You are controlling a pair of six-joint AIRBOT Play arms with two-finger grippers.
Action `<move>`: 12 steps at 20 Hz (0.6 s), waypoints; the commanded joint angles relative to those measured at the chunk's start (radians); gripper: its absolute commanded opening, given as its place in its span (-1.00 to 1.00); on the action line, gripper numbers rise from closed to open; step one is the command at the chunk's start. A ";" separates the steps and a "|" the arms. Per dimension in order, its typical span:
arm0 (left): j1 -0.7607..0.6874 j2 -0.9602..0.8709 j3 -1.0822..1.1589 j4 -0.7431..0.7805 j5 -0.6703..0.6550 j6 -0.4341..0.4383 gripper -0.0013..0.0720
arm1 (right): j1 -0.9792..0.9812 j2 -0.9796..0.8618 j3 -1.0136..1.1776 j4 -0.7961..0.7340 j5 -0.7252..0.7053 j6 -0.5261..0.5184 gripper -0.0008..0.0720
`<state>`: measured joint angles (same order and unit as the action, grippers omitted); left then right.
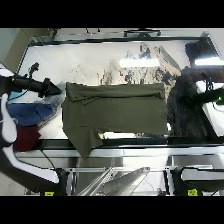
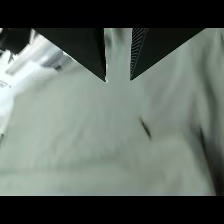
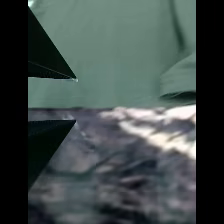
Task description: Fold the shirts.
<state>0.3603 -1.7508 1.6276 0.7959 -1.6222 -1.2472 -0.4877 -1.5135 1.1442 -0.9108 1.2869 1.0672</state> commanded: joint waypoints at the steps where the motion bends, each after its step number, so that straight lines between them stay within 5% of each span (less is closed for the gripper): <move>1: 0.058 0.269 -0.316 -0.002 0.013 0.077 -0.52 | -0.041 0.160 -0.253 -0.077 -0.055 0.016 0.13; 2: 0.074 0.366 -0.423 -0.002 0.036 0.098 -0.52 | -0.047 0.182 -0.324 -0.076 -0.080 0.022 0.42; 8: 0.167 0.922 -0.923 -0.002 0.236 0.121 -0.46 | -0.044 0.155 -0.525 0.034 -0.146 -0.041 0.38; 9: 0.180 0.988 -0.974 -0.002 0.237 0.120 -0.29 | -0.033 0.148 -0.531 0.067 -0.146 -0.051 0.38; 12: 0.206 1.118 -1.083 -0.001 0.234 0.112 -0.29 | 0.051 0.114 -0.531 0.142 -0.151 -0.096 0.38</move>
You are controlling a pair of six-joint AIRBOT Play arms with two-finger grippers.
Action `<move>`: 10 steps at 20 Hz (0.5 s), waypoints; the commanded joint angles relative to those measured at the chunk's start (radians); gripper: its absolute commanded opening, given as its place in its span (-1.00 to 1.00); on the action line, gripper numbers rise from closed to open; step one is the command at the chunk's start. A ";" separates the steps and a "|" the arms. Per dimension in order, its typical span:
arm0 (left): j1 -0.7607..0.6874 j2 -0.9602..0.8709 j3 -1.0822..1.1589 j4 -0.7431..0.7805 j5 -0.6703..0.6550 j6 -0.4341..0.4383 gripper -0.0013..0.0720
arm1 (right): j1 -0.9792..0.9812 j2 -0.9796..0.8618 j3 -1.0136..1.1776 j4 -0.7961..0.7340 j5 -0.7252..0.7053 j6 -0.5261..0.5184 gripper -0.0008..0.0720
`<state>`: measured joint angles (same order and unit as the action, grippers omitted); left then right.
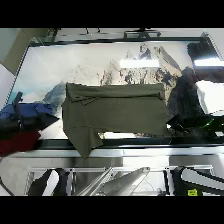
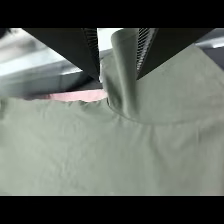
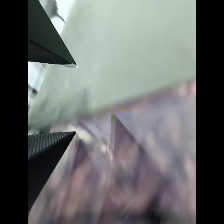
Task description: Fold the shirts.
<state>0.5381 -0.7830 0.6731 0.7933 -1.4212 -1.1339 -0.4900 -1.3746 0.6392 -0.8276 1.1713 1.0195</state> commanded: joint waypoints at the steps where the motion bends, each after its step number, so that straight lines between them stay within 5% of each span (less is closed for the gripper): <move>1: 0.039 0.177 -0.158 0.002 0.033 -0.023 -0.29 | 0.086 -0.038 -0.026 0.076 -0.042 -0.048 0.38; 10: 0.059 0.048 -0.224 0.173 0.001 -0.046 -0.29 | 0.161 -0.070 -0.024 0.224 -0.056 -0.132 0.37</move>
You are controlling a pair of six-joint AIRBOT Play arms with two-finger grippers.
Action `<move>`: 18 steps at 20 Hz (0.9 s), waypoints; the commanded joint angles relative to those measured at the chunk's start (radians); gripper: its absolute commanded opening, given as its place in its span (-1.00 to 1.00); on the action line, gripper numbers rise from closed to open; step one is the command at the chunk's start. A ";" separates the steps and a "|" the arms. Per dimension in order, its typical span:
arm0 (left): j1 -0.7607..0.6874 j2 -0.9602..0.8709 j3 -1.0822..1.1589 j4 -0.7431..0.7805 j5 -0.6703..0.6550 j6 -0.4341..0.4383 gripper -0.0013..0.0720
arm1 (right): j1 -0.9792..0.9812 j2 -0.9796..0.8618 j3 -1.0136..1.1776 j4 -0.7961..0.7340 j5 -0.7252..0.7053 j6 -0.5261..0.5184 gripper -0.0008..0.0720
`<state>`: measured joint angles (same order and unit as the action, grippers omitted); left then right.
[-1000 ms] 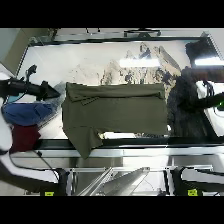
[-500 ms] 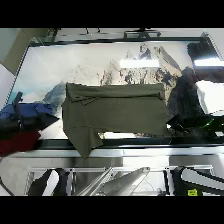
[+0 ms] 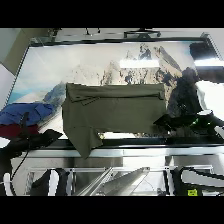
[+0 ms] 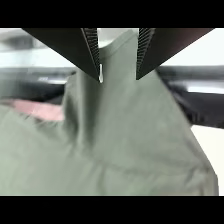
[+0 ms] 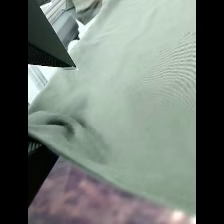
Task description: Fold the shirts.
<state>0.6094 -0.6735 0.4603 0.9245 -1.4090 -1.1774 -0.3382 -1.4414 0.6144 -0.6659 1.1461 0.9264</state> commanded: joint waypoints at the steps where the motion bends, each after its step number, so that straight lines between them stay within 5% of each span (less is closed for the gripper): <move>1: -0.029 -0.099 -0.011 0.042 -0.007 -0.003 -0.10 | 0.010 -0.003 0.001 0.069 -0.032 -0.041 0.37; 3: -0.066 -0.183 -0.010 0.042 0.008 -0.003 0.79 | 0.009 -0.003 0.001 0.069 -0.032 -0.041 0.37; 4: -0.079 -0.227 -0.011 0.045 0.017 -0.003 0.85 | 0.009 -0.003 0.001 0.069 -0.032 -0.050 0.37; 5: -0.092 -0.268 -0.011 0.045 0.037 -0.007 0.85 | 0.009 -0.003 0.001 0.069 -0.032 -0.057 0.37; 7: -0.117 -0.357 -0.011 0.043 0.095 -0.016 0.84 | 0.010 -0.003 0.001 0.069 -0.032 -0.066 -0.05; 14: -0.260 -0.640 0.000 0.039 0.231 -0.018 0.84 | 0.010 -0.003 0.001 0.077 -0.031 -0.066 -0.04; 18: -0.326 -0.698 0.081 -0.072 0.231 0.002 0.56 | 0.009 -0.003 0.001 0.081 -0.005 -0.066 -0.04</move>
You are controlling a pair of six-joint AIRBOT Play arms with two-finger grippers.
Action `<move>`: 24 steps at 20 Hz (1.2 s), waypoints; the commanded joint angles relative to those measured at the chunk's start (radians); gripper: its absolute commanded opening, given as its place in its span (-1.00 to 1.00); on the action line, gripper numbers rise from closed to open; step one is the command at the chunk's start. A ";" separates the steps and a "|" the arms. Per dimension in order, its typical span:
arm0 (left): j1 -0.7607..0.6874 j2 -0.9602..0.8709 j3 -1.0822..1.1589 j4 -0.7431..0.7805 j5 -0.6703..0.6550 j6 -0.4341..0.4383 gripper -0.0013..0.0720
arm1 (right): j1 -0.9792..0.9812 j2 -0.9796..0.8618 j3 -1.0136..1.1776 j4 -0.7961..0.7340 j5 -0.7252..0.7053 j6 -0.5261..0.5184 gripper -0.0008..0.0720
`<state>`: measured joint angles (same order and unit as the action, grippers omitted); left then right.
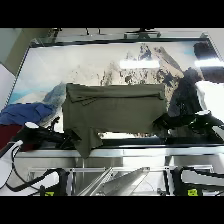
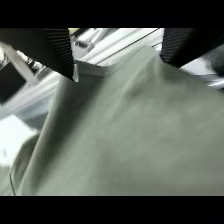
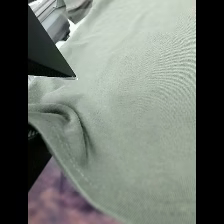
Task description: Fold the shirts.
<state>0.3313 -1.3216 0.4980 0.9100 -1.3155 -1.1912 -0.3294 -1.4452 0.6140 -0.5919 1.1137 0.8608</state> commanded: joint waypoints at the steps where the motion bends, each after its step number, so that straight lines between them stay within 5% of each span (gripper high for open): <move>1: -0.061 -0.049 0.064 -0.058 0.134 0.016 0.02 | 0.000 0.001 0.001 0.007 0.039 0.002 -0.04; 2: -0.071 -0.049 0.083 -0.057 0.120 0.016 -0.58 | -0.003 0.001 0.001 0.007 0.046 0.003 -0.04; 3: -0.076 -0.049 0.102 -0.057 0.105 0.016 -0.96 | -0.008 0.001 0.001 0.006 0.047 0.005 -0.04; 9: -0.077 -0.007 0.207 -0.068 0.011 0.011 -0.96 | -0.071 0.001 0.002 0.006 0.177 0.034 -0.05; 10: -0.077 0.019 0.224 -0.072 0.002 0.011 -0.96 | -0.095 0.001 0.002 0.006 0.200 0.045 -0.22; 11: -0.077 0.050 0.242 -0.073 -0.002 0.011 -0.96 | -0.119 0.001 0.002 0.006 0.218 0.044 -0.64; 12: -0.077 0.080 0.259 -0.074 -0.003 0.011 -0.95 | -0.136 0.001 0.002 0.005 0.228 0.044 -0.86; 13: -0.077 0.112 0.277 -0.073 -0.006 0.011 -0.92 | -0.153 0.001 0.002 0.006 0.238 0.044 -0.92; 20: -0.076 0.201 0.481 -0.073 -0.031 0.012 -0.90 | -0.308 0.028 0.067 0.008 0.242 0.082 -0.91; 24: -0.124 0.069 0.669 -0.076 -0.019 0.016 -0.90 | -0.221 0.066 0.161 0.217 0.211 -0.019 -0.92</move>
<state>0.2352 -1.1843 1.0431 0.8356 -1.3479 -1.1793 -0.5884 -1.3979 0.7136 -0.5098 1.3518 0.8986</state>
